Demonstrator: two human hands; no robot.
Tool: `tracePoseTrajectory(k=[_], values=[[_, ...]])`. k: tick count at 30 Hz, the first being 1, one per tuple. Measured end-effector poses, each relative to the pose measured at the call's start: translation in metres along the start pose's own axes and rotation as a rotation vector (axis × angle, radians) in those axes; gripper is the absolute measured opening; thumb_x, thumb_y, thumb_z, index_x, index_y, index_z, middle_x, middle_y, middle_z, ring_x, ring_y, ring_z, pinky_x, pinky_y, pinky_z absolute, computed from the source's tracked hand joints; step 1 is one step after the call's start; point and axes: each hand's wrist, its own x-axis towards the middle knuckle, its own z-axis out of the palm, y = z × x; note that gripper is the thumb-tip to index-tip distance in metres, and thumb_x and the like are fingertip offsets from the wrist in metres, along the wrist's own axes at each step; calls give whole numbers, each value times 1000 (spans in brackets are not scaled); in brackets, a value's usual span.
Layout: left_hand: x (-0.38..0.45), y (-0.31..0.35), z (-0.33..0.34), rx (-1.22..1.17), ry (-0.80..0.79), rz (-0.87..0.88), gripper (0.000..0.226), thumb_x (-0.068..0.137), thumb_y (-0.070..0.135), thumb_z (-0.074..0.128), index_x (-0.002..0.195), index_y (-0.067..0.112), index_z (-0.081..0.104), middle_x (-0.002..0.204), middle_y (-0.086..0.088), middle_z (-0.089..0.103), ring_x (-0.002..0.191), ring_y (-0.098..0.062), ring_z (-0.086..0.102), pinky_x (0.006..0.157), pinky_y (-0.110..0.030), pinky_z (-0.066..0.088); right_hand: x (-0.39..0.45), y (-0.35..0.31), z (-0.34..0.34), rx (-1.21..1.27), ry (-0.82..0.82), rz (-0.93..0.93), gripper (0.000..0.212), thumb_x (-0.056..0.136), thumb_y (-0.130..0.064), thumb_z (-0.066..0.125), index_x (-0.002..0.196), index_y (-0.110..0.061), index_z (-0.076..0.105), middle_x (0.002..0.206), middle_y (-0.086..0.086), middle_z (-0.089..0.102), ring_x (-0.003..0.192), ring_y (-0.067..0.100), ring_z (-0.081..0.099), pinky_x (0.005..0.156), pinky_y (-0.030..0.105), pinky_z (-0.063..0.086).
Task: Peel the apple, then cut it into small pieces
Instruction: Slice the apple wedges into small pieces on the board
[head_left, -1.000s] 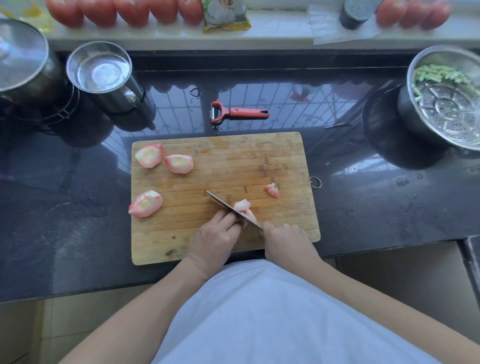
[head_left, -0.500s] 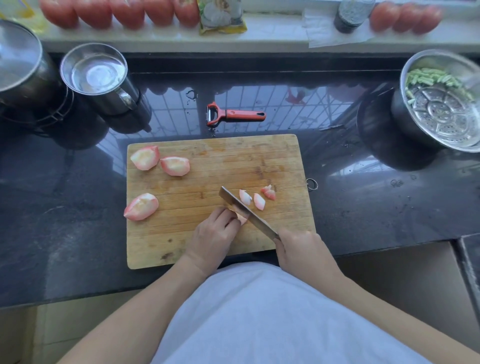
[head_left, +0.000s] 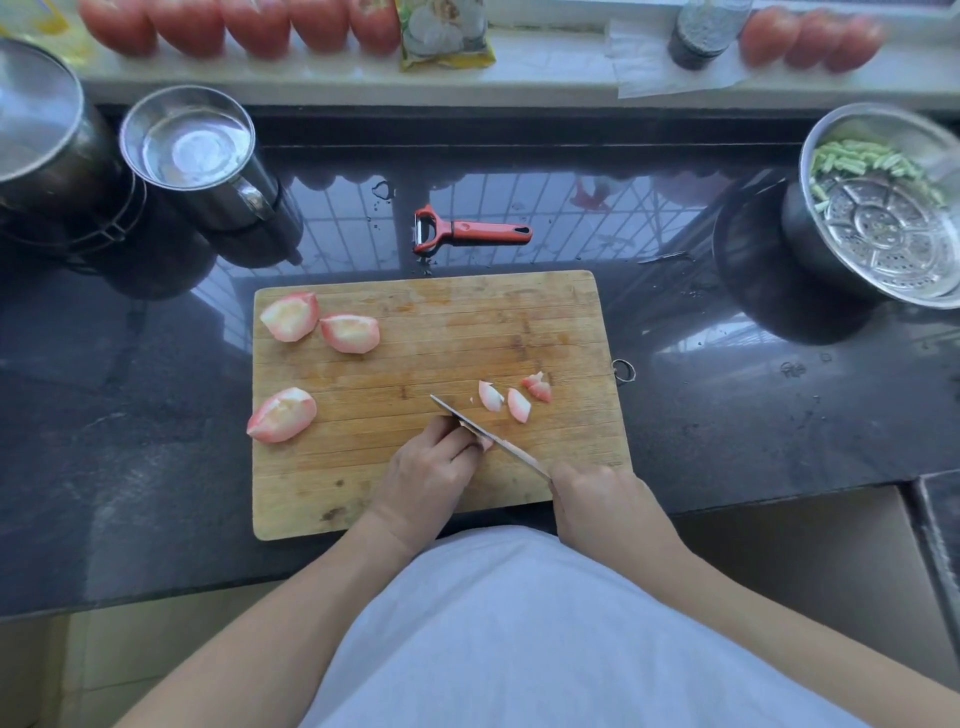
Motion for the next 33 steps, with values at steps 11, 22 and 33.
tracePoseTrajectory(k=[11, 22, 33], values=[[-4, -3, 3, 16, -66, -16, 43, 108, 6, 33, 101, 7, 75, 100, -2, 69, 92, -27, 59, 69, -38, 56, 36, -17, 14, 127, 116, 22, 7, 97, -17, 46, 90, -16, 48, 92, 11, 67, 84, 41, 63, 63, 41, 45], [16, 14, -34, -574, -322, -1387, 23, 96, 39, 60, 110, 21, 54, 94, -1, 72, 82, -24, 72, 77, -40, 59, 9, 0, 9, 228, 88, 85, 18, 101, -26, 48, 86, -17, 50, 84, 11, 65, 78, 35, 62, 61, 38, 47], [37, 22, -5, -1008, -62, -1692, 12, 95, 16, 65, 99, 11, 55, 93, -17, 75, 73, -26, 77, 60, -30, 61, 10, -12, 4, 145, 4, 53, 11, 96, -26, 49, 93, -16, 53, 91, 7, 66, 84, 33, 64, 73, 40, 53]])
